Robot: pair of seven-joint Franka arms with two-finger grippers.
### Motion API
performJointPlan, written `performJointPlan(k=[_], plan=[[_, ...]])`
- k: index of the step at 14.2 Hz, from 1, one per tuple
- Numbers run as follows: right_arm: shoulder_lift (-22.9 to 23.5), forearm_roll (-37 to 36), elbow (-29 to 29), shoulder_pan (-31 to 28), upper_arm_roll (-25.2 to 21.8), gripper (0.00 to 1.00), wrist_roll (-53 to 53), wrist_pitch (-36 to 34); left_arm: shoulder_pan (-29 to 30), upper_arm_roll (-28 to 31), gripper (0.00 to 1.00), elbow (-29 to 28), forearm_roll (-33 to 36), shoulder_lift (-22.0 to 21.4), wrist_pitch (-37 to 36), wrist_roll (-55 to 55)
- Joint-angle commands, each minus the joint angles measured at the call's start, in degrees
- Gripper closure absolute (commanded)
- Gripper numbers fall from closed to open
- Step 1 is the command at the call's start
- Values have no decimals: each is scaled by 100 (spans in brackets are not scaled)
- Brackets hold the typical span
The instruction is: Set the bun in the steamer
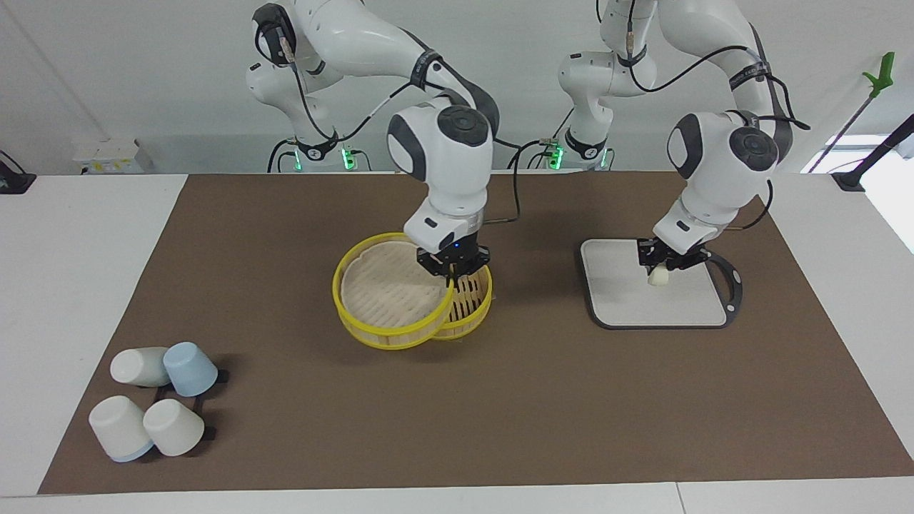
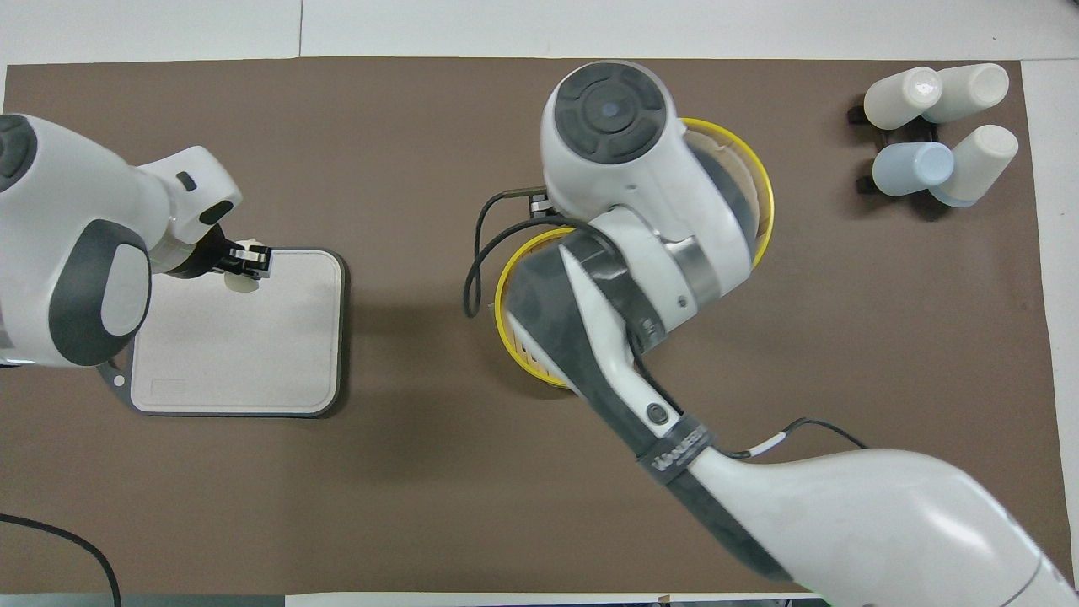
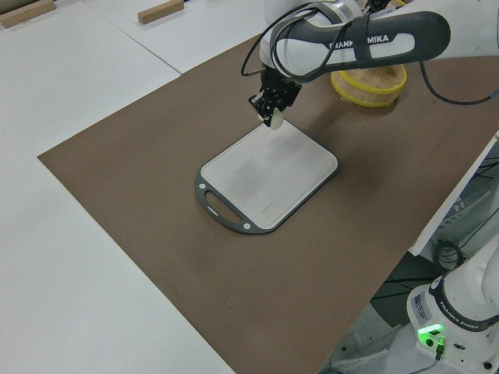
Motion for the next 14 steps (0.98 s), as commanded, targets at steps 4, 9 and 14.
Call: performJointPlan(k=[4, 9, 14], plan=[[-291, 176, 25, -1111, 19, 100, -1487, -385, -1775, 82, 78, 963, -161, 547, 62, -2405], [-309, 273, 7, -1675, 81, 100, -2404, -508, -2946, 64, 75, 384, -170, 538, 1170, -3164], [-318, 282, -63, -1816, 72, 100, -2430, -446, -3544, 90, 73, 22, -135, 1116, 2075, -3637]])
